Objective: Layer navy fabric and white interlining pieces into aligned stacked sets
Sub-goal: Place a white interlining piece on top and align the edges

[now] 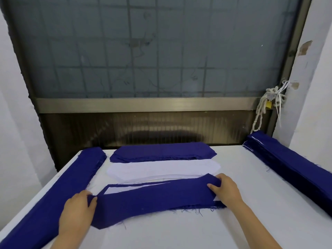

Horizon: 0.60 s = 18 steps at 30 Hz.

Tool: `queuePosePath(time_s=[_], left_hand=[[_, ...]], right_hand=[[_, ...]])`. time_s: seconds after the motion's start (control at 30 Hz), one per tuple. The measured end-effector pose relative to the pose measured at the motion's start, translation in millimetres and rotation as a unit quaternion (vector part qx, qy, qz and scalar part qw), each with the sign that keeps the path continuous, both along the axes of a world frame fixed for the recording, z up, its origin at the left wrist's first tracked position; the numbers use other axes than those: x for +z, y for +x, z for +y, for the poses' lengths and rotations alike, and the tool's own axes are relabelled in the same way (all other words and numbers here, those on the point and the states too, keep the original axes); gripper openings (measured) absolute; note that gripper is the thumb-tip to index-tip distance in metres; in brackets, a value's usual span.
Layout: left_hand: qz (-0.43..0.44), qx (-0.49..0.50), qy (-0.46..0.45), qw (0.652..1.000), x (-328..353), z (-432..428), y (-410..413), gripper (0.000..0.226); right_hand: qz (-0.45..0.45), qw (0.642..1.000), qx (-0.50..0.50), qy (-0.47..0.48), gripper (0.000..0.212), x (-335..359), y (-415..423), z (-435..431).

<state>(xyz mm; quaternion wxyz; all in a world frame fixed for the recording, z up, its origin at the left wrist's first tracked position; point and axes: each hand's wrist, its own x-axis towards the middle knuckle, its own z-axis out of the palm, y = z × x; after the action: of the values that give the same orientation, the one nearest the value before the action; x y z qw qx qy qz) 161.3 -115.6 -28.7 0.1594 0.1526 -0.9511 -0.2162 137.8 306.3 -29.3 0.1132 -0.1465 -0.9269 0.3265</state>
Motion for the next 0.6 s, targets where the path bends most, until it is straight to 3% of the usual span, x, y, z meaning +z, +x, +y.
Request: queuePosePath(time_s=[0.17,0.4,0.53,0.6], left_hand=[[-0.009,0.002,-0.102,0.995,-2,8,0,0.039],[-0.039,0.014,-0.187,0.981,1,6,2,0.045],[-0.051,-0.003,-0.166,0.985,5,5,2,0.043],[-0.025,-0.026,-0.105,0.994,4,3,0,0.042]], right_hand=[[-0.100,0.994,0.009,0.042,0.035,9,-12,1],[-0.044,0.999,0.027,-0.012,0.029,8,-14,4],[-0.036,0.997,0.039,-0.048,0.023,9,-10,7],[-0.023,0.998,0.035,-0.053,0.019,10,-9,7]])
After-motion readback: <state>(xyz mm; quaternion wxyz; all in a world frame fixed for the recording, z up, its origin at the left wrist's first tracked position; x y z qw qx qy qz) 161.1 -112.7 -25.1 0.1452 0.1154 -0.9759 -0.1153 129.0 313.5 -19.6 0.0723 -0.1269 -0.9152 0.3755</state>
